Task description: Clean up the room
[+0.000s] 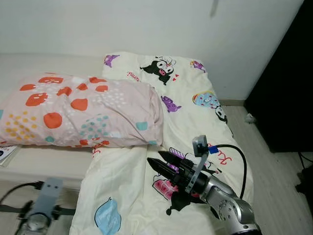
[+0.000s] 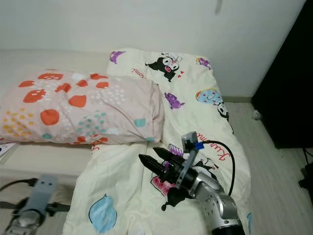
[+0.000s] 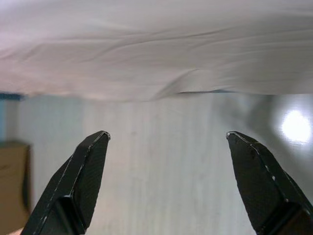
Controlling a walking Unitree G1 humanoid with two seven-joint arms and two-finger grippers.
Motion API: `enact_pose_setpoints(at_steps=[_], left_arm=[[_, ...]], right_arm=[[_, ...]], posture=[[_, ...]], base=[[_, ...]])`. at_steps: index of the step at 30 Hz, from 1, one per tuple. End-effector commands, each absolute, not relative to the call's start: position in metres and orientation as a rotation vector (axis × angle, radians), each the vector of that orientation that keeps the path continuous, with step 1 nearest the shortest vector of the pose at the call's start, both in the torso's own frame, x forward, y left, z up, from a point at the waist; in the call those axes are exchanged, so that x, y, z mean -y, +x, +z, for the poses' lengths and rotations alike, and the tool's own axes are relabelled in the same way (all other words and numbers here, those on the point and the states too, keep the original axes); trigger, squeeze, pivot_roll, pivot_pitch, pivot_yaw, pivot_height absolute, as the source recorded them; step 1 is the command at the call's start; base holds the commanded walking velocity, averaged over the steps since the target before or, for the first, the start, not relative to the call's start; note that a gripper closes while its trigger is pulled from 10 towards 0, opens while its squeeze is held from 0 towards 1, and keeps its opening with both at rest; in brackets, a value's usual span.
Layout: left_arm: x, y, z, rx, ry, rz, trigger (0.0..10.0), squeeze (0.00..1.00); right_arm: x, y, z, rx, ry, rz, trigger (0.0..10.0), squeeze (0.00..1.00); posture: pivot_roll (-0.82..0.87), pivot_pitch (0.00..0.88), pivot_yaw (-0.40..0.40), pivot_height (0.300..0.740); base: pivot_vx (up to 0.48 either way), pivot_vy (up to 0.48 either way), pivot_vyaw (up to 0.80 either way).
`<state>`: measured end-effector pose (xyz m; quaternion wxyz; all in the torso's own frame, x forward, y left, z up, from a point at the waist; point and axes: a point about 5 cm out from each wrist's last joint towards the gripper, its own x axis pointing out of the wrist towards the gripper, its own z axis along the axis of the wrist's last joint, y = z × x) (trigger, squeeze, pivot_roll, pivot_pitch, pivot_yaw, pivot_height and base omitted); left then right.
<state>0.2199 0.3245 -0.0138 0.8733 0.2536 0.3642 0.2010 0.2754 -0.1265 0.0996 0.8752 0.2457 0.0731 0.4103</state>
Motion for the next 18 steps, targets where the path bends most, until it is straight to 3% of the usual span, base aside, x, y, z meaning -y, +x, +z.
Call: enact_pose_setpoints(at_steps=[1,5,8,11,14,16,17,18], left_arm=[[-0.333,0.215,-0.013,-0.786,0.550,0.459,10.0,0.00],[-0.344,0.219,-0.001,-0.743,0.565,0.532,10.0,0.00],[-0.342,0.240,0.016,-0.610,0.522,0.568,10.0,0.00],[-0.337,0.247,0.019,-0.572,0.502,0.547,10.0,0.00],[-0.277,0.282,0.020,-0.421,0.298,0.226,10.0,0.00],[-0.277,0.282,0.020,-0.421,0.298,0.226,10.0,0.00],[-0.259,0.288,0.020,-0.393,0.225,0.150,10.0,0.00],[-0.259,0.288,0.020,-0.393,0.225,0.150,10.0,0.00]], right_arm=[[0.136,0.276,0.098,-0.140,0.506,0.805,10.0,0.00],[0.159,0.285,0.098,-0.110,0.520,0.646,10.0,0.00],[0.209,0.294,0.093,-0.096,0.499,0.340,10.0,0.00],[0.219,0.295,0.092,-0.096,0.487,0.278,10.0,0.00],[0.249,0.297,0.086,-0.117,0.444,0.093,10.0,0.00],[0.249,0.297,0.086,-0.117,0.444,0.093,10.0,0.00],[0.253,0.298,0.086,-0.126,0.436,0.071,10.0,0.00],[0.253,0.298,0.086,-0.126,0.436,0.071,10.0,0.00]], posture=[[-0.16,0.081,0.025,0.560],[-0.16,0.064,0.025,0.560],[-0.16,0.035,0.024,0.560],[-0.16,0.035,0.024,0.560],[-0.17,0.011,0.035,0.560],[-0.17,0.011,0.035,0.560],[-0.17,0.005,0.043,0.560],[-0.17,0.005,0.043,0.560]], base=[[0.000,0.000,0.00],[0.000,0.000,0.00],[0.000,0.000,0.00],[0.000,0.000,0.00],[0.000,0.000,0.00],[0.000,0.000,0.00],[0.000,0.000,0.00],[0.000,0.000,0.00]])
